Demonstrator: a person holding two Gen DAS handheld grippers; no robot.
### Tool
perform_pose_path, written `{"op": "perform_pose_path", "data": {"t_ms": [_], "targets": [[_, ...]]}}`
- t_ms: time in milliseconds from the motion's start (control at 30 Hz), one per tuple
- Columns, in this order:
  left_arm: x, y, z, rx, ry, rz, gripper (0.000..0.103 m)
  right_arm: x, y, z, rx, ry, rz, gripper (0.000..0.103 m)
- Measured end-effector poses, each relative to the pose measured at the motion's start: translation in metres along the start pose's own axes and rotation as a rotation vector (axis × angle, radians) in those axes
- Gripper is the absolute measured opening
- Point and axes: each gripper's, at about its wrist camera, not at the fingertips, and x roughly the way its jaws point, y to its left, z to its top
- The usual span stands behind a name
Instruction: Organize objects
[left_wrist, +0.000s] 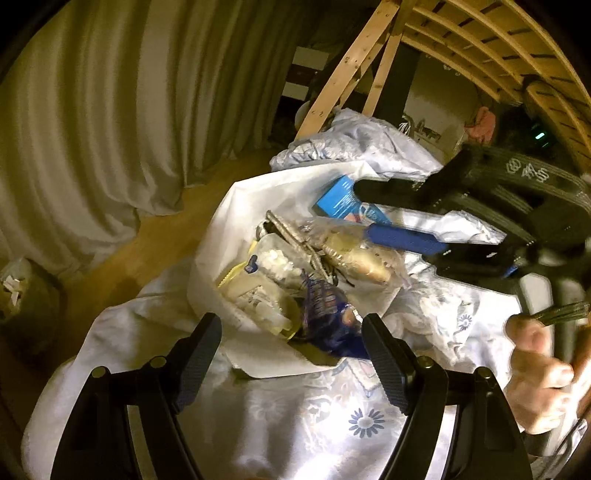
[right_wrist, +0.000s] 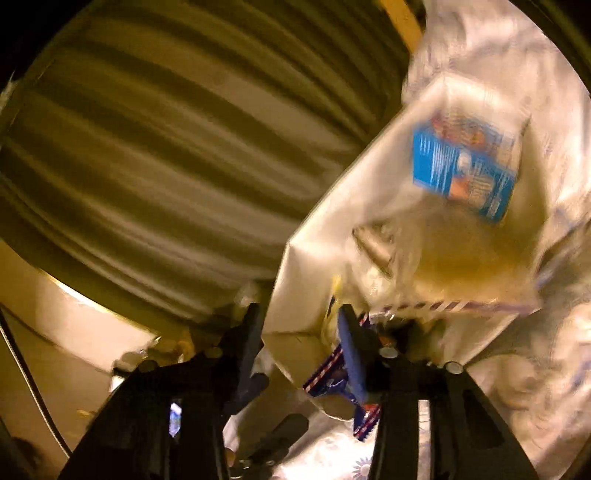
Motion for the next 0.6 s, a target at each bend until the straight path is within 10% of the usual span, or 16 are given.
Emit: {"op": "perform_pose_path", "data": {"t_ms": [167, 267, 333, 400, 467, 600], "targets": [[-0.004, -0.002, 0.0, 0.004, -0.017, -0.028, 0.077, -0.039, 0.036, -0.002, -0.151, -0.207, -0.257, 0.051], [-0.011, 0.0, 0.0, 0.0, -0.047, -0.053, 0.077, -0.091, 0.067, -0.029, -0.322, -0.533, -0.087, 0.054], [-0.016, 0.001, 0.001, -0.006, -0.071, -0.084, 0.077, -0.116, 0.078, -0.046, -0.378, -0.74, -0.075, 0.09], [-0.016, 0.0, 0.001, -0.001, -0.075, -0.092, 0.077, -0.126, 0.083, -0.056, -0.374, -0.864, -0.184, 0.103], [-0.015, -0.003, 0.0, 0.011, -0.073, -0.077, 0.077, -0.123, 0.086, -0.051, -0.359, -0.856, -0.378, 0.103], [-0.013, -0.005, 0.0, 0.019, -0.066, -0.065, 0.077, -0.101, 0.079, -0.035, -0.392, -0.668, -0.418, 0.102]]}}
